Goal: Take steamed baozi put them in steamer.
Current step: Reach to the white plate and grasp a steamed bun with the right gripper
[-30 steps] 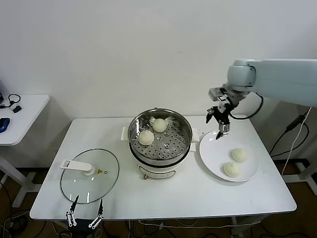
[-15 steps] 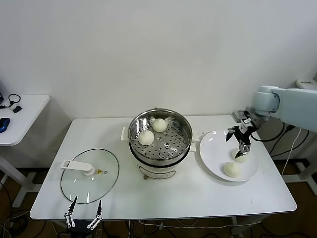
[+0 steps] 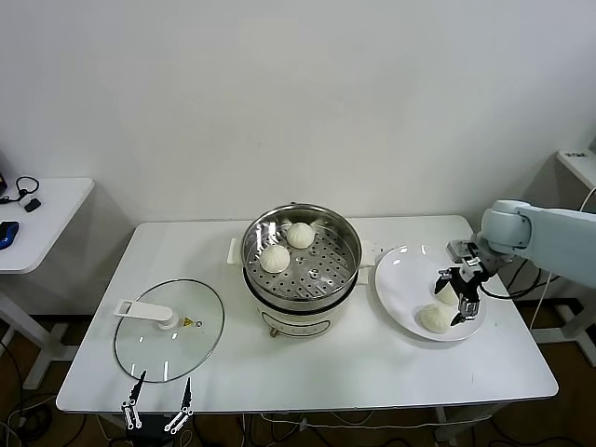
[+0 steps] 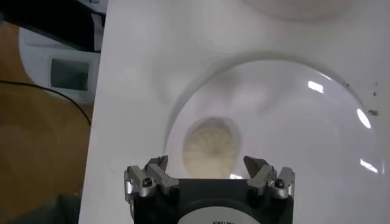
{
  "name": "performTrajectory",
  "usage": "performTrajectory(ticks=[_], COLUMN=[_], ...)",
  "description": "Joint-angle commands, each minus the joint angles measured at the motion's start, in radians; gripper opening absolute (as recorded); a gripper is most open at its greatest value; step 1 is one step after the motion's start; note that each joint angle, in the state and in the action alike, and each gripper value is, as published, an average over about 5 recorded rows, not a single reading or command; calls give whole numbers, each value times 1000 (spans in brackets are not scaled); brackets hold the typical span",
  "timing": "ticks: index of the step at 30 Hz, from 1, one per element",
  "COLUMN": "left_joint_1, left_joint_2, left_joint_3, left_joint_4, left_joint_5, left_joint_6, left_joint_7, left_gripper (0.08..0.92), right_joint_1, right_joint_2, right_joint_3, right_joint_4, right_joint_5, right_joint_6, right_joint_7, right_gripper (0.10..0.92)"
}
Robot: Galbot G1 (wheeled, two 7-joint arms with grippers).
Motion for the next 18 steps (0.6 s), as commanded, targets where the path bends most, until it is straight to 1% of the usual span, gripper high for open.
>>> performTrajectory(ticks=[1, 18], left_joint_1=[0, -1], left_joint_2=[-9, -6], left_joint_3=[0, 0], left_joint_4=[3, 8], left_joint_5=[1, 2], left_joint_6=[-1, -2], left_joint_7=[0, -1], left_gripper=[823, 823], right_joint_1=[-124, -169], right_joint_2=[-9, 37], right_joint_3=[104, 142], right_joint_4=[-49, -124], right_joint_5=[-47, -56], right_joint_6=[0, 2], right_joint_7=[0, 0], right_gripper=[823, 823])
